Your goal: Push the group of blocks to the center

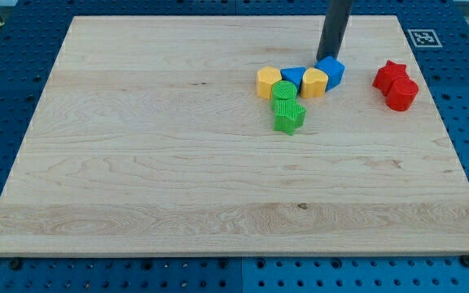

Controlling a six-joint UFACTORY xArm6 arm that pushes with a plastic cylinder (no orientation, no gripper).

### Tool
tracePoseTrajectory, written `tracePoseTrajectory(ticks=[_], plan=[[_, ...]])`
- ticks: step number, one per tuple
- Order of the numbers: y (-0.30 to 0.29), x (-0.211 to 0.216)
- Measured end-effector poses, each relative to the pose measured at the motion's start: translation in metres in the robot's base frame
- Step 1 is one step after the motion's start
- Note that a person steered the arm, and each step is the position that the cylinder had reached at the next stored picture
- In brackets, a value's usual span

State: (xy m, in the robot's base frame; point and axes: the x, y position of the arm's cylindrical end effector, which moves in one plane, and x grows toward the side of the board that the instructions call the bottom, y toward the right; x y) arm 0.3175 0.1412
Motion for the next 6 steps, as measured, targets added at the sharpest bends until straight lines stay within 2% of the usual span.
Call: tracePoseTrajectory(ticks=[3, 6], plan=[[-0.018, 0.021], [-0.041, 0.064]])
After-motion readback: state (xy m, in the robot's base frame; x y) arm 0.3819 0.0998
